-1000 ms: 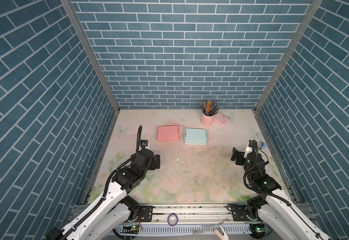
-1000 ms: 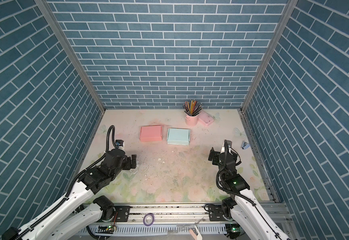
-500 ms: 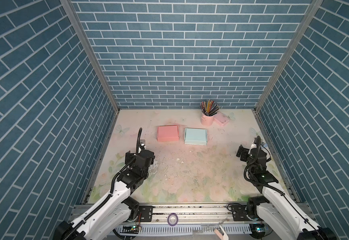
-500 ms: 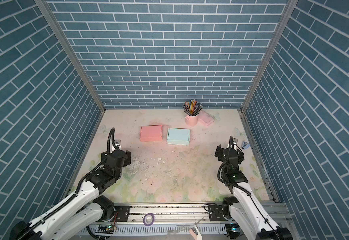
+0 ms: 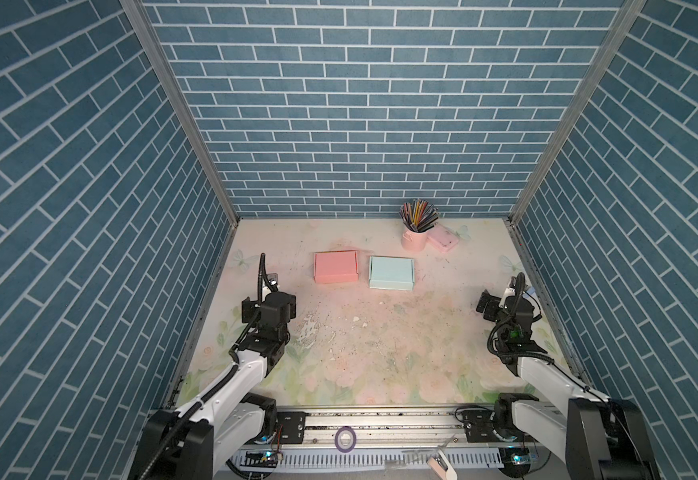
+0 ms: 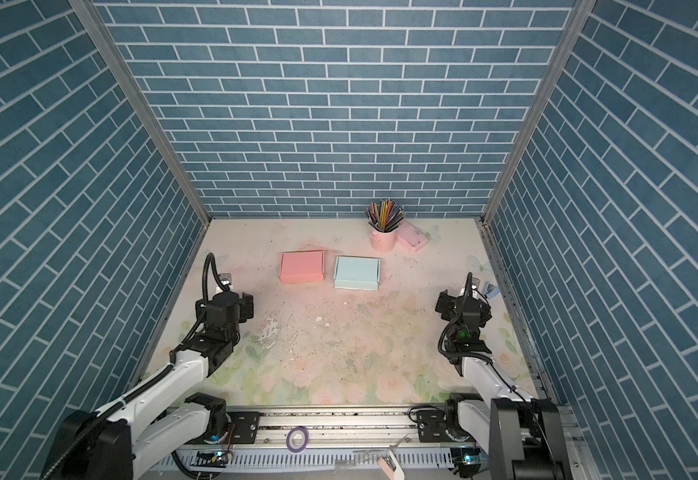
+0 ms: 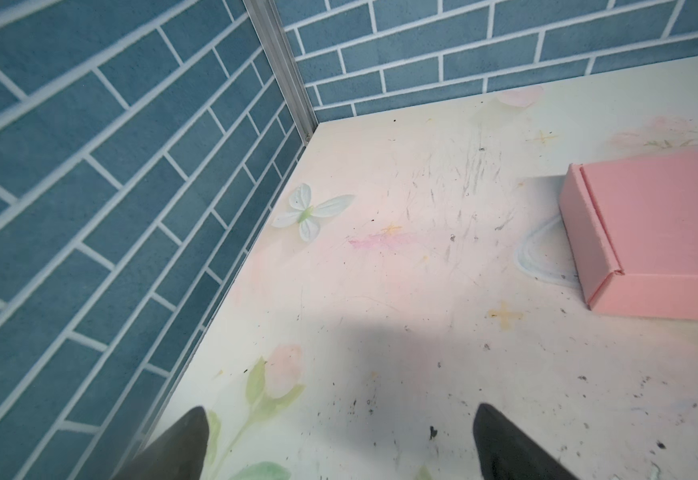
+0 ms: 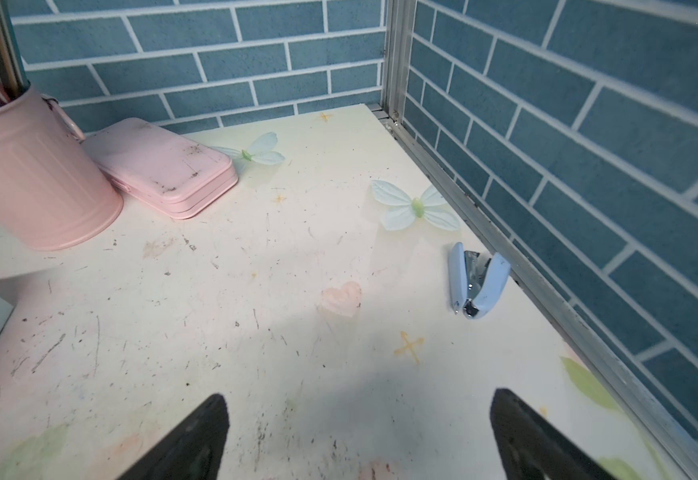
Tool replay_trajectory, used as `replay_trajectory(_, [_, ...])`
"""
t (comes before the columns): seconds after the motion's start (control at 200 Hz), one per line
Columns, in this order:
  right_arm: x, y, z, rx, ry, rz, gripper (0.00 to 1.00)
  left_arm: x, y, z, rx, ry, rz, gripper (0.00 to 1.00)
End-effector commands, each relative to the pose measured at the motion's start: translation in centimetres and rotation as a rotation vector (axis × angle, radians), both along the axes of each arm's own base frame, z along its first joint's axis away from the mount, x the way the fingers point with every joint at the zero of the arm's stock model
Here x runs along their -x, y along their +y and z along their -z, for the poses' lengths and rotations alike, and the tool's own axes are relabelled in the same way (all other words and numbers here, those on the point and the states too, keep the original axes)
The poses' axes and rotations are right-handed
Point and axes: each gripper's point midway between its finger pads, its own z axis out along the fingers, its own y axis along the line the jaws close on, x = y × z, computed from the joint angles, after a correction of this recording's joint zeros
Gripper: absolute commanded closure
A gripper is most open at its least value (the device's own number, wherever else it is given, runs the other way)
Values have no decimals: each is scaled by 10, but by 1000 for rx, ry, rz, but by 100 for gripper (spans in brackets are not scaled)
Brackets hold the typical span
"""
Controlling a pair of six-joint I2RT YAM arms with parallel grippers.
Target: Fold the paper box
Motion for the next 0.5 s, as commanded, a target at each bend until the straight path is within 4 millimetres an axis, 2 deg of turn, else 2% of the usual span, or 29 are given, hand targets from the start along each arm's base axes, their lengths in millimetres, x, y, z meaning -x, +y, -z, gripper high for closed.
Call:
replay_trajectory(0.0, [-15, 0, -15, 0, -96, -16, 1, -17, -5, -10, 19, -74, 37, 1])
replay_trajectory(0.275, [-22, -8, -11, 8, -118, -12, 1, -35, -1, 6, 47, -93, 58, 1])
replay_trajectory(0.495, [-30, -16, -11, 15, -121, 2, 1, -49, -4, 5, 40, -109, 90, 1])
